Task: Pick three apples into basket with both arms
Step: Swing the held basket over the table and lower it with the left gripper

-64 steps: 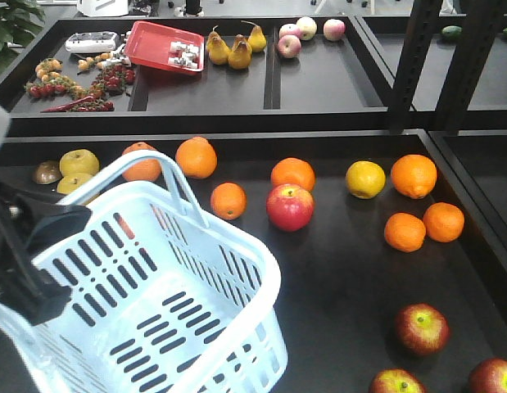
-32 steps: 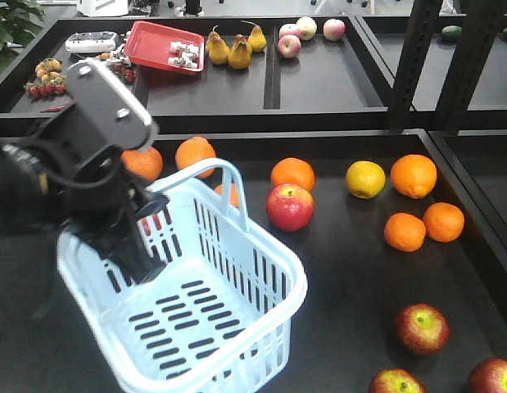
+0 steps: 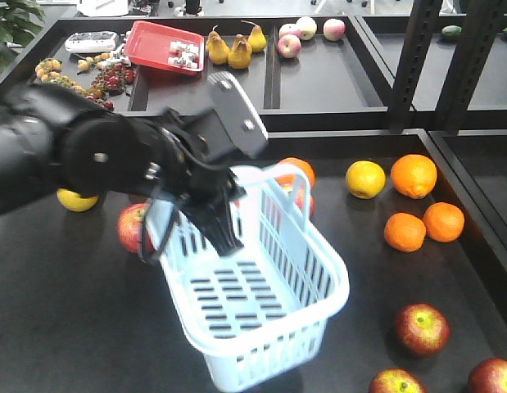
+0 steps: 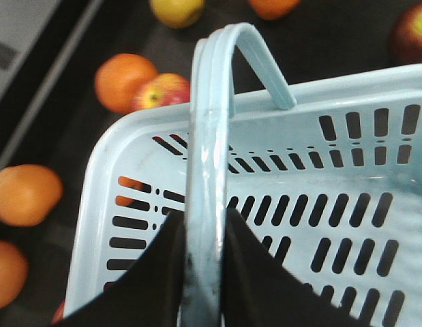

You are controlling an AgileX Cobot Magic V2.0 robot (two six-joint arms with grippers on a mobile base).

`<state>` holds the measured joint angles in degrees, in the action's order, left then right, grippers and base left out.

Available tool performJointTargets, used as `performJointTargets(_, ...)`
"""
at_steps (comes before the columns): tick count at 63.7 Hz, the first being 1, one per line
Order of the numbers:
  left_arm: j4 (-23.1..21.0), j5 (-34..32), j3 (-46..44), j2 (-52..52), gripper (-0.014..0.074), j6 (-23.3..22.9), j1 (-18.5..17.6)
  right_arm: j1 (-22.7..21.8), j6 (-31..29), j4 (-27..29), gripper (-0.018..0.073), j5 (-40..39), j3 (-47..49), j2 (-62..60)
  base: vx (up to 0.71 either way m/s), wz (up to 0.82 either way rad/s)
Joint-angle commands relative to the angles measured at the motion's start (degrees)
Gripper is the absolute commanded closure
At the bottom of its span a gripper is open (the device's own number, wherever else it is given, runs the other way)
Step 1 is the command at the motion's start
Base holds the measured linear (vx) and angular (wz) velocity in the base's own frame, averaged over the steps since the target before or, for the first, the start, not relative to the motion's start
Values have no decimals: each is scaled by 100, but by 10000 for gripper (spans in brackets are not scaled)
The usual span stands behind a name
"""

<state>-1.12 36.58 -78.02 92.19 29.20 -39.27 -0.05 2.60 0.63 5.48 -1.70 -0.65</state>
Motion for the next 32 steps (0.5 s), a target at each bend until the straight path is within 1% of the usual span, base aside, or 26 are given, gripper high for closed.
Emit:
performJointTargets(1, -635, -456, -229, -34, 603, 855, -3, -25, 1, -63, 563, -461, -80, -52, 0, 0)
performJointTargets(10, -1443, -456, -229, 155, 603, 1987, -3, -25, 1, -63, 563, -461, -80, -52, 0, 0)
performJointTargets(15, -1727, -486, -229, 189, 603, 2444, -3, -25, 1, -63, 563, -461, -80, -52, 0, 0)
performJointTargets(18, -1808, -531, -229, 194, 603, 2623, -3, -25, 1, -63, 563, -461, -80, -52, 0, 0)
performJointTargets(23, -1796, -606, -229, 201, 603, 2799, 2, -25, 1, -63, 563, -461, -80, -52, 0, 0)
performJointTargets(32, -1776, -670, -229, 324, 603, 2800, 0, -25, 1, -63, 563, -461, -80, -52, 0, 0)
